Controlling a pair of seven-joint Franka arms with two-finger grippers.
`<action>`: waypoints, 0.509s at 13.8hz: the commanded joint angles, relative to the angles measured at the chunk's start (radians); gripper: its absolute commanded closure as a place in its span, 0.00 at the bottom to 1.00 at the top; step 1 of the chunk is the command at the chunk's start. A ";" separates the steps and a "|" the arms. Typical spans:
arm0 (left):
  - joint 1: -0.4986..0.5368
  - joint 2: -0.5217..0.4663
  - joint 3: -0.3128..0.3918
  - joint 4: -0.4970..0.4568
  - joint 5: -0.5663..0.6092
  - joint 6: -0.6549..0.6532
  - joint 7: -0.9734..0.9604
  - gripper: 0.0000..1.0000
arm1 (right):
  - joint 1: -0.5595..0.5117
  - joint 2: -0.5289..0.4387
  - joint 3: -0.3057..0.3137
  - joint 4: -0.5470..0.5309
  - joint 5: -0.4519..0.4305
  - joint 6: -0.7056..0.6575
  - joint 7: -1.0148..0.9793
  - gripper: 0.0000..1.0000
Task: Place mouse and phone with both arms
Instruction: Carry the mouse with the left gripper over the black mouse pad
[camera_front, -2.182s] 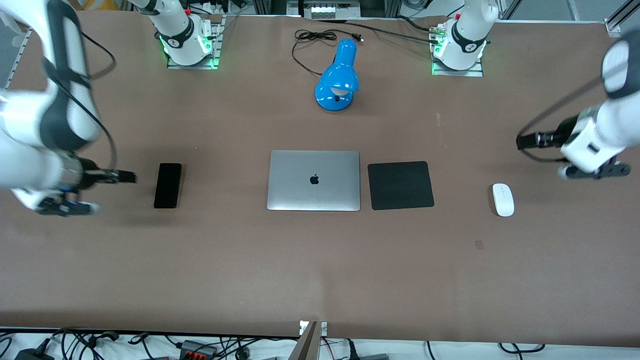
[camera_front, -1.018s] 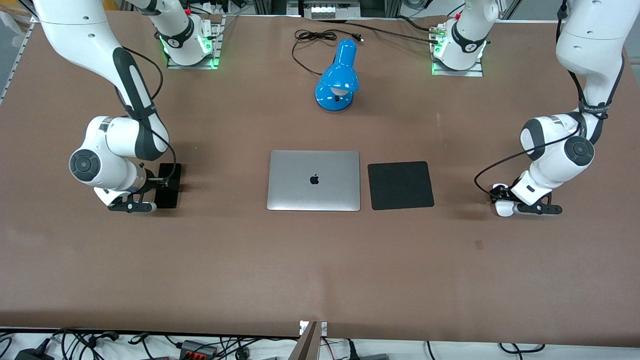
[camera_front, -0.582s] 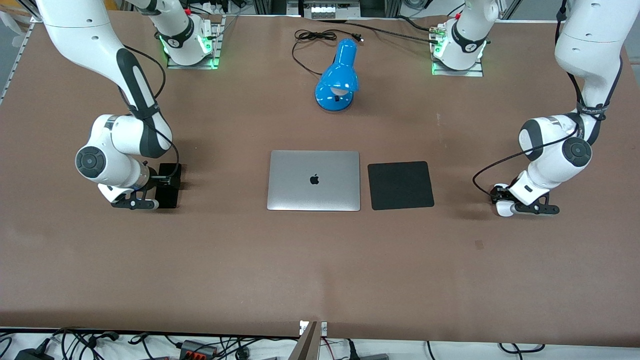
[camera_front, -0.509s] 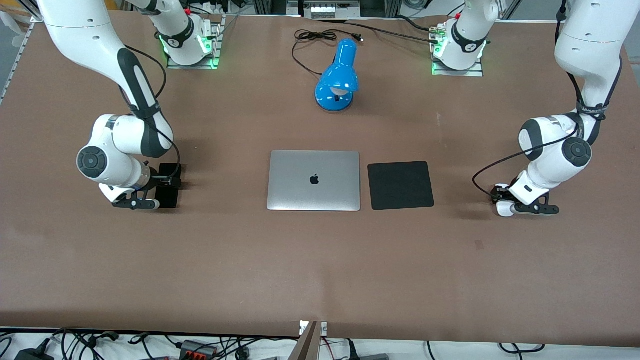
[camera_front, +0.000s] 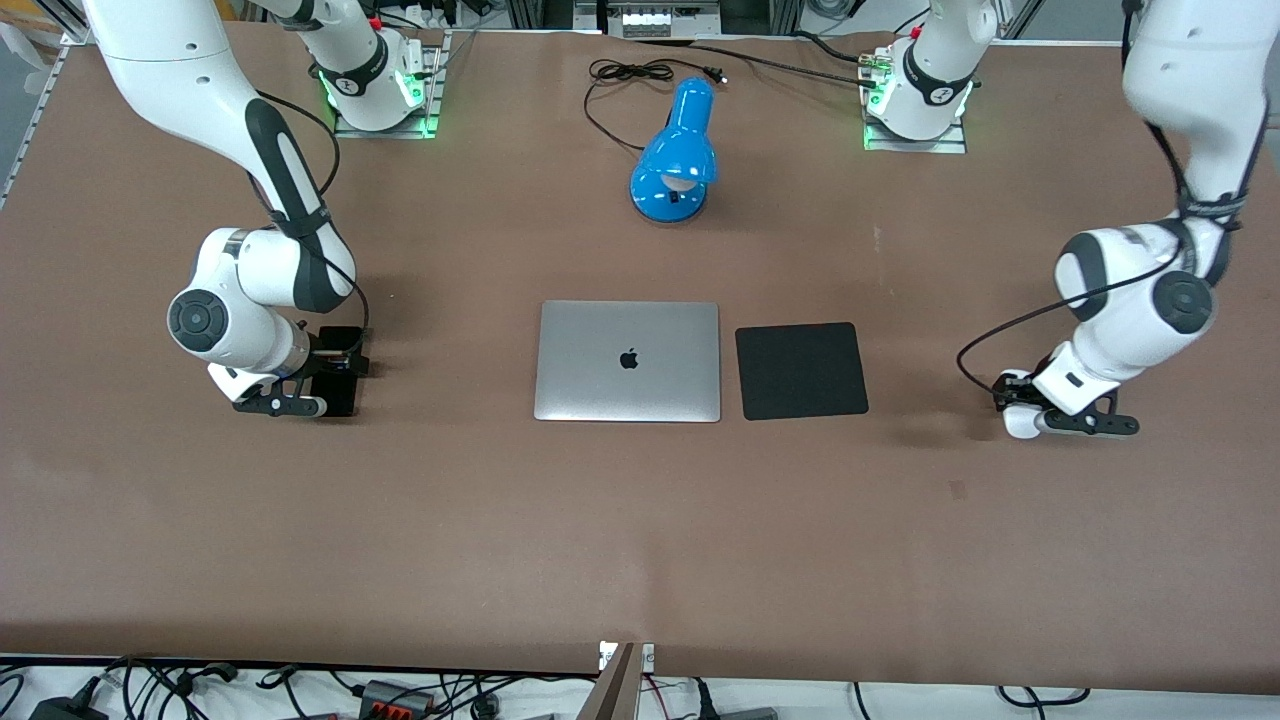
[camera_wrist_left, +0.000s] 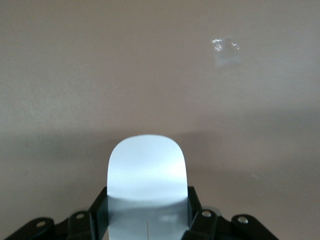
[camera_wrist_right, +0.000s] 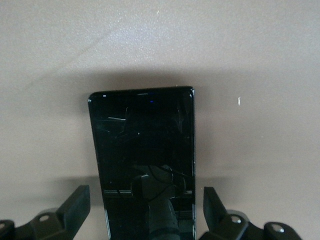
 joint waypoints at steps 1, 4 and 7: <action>-0.008 -0.029 -0.038 0.189 0.005 -0.354 -0.024 0.66 | 0.002 -0.002 0.000 -0.021 0.015 0.034 0.008 0.00; -0.019 -0.031 -0.147 0.277 0.004 -0.497 -0.163 0.66 | 0.002 0.001 0.000 -0.041 0.015 0.071 0.008 0.00; -0.041 -0.003 -0.274 0.275 0.004 -0.504 -0.292 0.66 | 0.004 0.000 -0.001 -0.041 0.014 0.071 -0.001 0.00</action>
